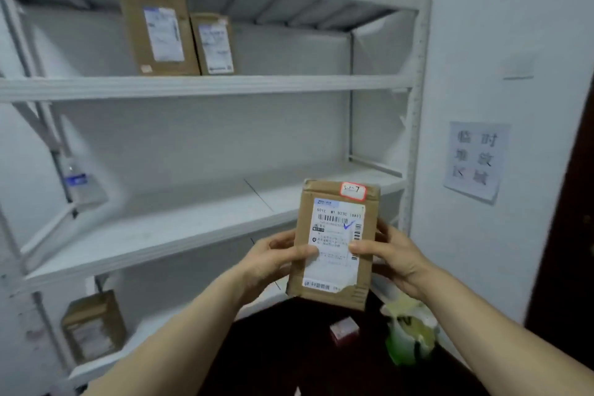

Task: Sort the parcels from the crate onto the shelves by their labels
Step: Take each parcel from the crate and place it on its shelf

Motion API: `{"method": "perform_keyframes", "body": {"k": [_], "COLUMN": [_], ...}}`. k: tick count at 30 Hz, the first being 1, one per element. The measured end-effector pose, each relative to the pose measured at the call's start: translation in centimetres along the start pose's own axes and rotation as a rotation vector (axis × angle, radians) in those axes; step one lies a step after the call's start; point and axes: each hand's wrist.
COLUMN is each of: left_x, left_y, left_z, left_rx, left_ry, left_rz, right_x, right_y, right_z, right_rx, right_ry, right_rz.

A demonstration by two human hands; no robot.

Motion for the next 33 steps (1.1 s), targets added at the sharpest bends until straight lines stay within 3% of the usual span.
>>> {"method": "perform_keyframes", "body": {"k": [4,8,24,33], "left_x": [-2.9,-3.6,-1.4,-4.4], "left_y": [-5.8,-10.3,-21.2,-25.7], "left_z": [4.8,9.0,22.3,27.7], "left_rx": [0.179,0.280,0.529,0.584], "left_ry": [-0.197,-0.252,-0.585,-0.586], "left_rz": [-0.031,-0.063,0.004,0.187], "right_x": [3.5,5.6,2.4,4.9], "right_y": [4.0,7.4,18.3,21.6], "right_z": [6.8,12.3,31.1,39.0], "right_rx": [-0.130,-0.260,-0.410,-0.509], "right_ry": [-0.053,-0.075,0.216,0.238], "right_rz": [0.129,0.213,0.147,0.351]}}
Point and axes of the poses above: each hand's wrist, its own z-axis towards the middle knuckle, its own x-axis out of the palm, y = z × x, and after that the axes turned 5 degrees about -y, right-handed
